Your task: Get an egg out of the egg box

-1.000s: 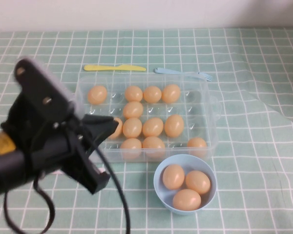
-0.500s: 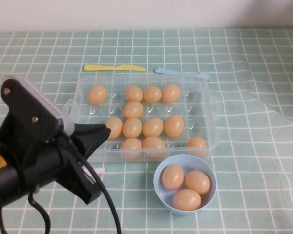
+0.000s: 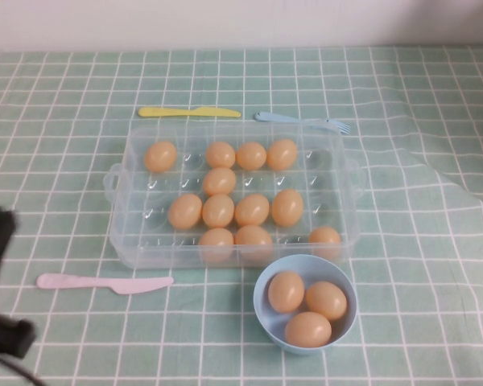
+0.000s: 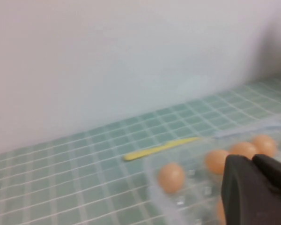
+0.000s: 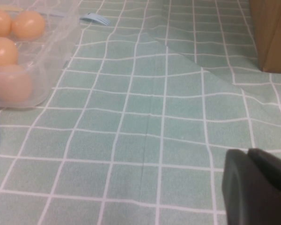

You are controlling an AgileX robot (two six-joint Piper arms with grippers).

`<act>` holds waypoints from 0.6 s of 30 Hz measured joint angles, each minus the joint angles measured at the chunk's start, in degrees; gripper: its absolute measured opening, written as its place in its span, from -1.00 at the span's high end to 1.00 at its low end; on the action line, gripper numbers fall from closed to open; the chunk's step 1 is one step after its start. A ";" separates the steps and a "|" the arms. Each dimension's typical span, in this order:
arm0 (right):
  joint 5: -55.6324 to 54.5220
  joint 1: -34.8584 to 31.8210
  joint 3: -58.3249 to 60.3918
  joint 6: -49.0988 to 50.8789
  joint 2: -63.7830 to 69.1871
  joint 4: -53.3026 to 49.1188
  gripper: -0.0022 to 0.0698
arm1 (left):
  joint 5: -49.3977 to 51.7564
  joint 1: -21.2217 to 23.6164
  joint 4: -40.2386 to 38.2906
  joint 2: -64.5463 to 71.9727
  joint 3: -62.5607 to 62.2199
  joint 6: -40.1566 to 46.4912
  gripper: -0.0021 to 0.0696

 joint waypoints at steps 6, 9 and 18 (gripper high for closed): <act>0.00 0.00 0.00 0.00 0.00 0.00 0.99 | -1.29 10.80 12.86 -14.20 10.16 -13.82 0.95; 0.03 0.00 0.00 0.00 0.00 0.00 0.99 | -1.29 13.95 16.17 -20.68 14.17 -18.03 0.95; 0.13 0.00 0.00 0.00 0.00 0.00 0.99 | 5.95 15.07 16.87 -29.69 18.66 -20.86 0.95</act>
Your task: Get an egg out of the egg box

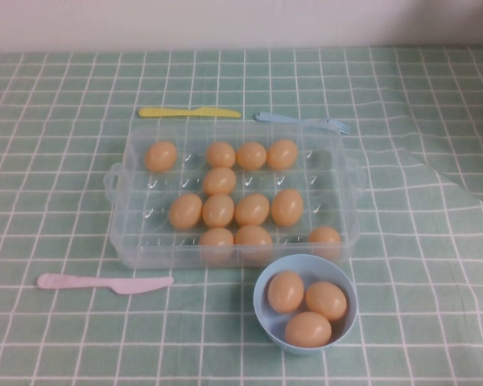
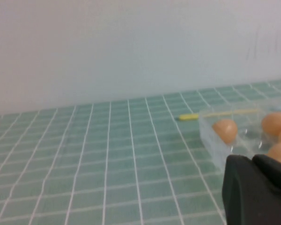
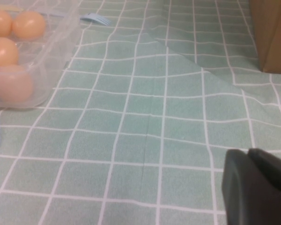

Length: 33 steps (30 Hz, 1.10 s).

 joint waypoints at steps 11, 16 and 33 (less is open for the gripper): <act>0.11 0.00 0.00 0.00 -0.09 0.00 0.99 | 20.36 0.00 2.06 -0.13 0.13 -0.93 0.95; 0.11 0.00 0.00 0.00 -0.09 0.00 0.99 | 20.51 0.00 2.08 -0.13 0.13 -0.93 0.95; 0.11 0.00 0.00 0.00 -0.09 0.00 0.99 | 20.60 0.00 2.22 -0.13 0.13 -0.93 0.95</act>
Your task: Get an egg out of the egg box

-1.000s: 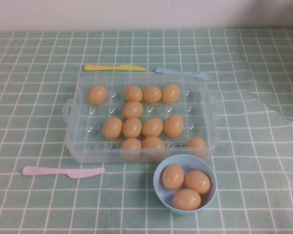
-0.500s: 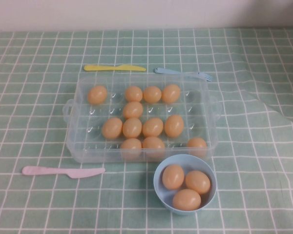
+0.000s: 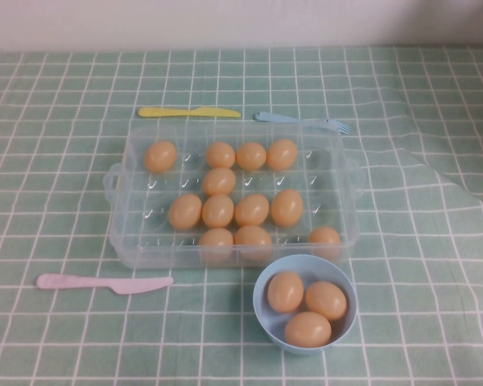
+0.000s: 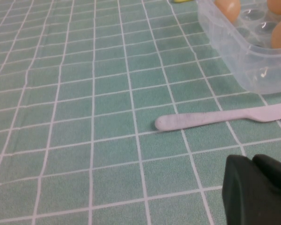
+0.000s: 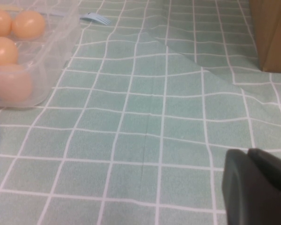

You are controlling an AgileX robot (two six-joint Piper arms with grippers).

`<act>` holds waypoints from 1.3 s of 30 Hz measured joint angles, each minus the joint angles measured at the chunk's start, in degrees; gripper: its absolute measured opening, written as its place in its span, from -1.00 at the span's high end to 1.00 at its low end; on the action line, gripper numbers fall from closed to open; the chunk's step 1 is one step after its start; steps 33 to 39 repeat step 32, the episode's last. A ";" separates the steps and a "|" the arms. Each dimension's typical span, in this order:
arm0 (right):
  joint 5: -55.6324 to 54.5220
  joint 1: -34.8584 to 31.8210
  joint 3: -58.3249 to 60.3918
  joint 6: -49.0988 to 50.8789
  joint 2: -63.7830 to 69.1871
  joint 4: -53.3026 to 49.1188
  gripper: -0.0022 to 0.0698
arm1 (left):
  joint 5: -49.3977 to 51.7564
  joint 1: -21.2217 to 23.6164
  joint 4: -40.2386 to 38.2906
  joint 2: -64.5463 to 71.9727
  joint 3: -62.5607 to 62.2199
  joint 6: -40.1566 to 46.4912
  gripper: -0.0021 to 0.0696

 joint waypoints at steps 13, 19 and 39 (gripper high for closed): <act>0.00 0.00 0.00 0.00 0.00 0.00 0.99 | 0.00 0.00 0.10 0.00 0.00 0.00 0.95; 0.00 0.00 0.00 0.00 0.00 0.00 0.99 | 0.00 0.00 0.56 0.00 0.00 0.00 0.95; 0.00 0.00 0.00 0.00 0.00 0.00 0.99 | 0.00 0.00 0.69 0.00 0.00 0.00 0.95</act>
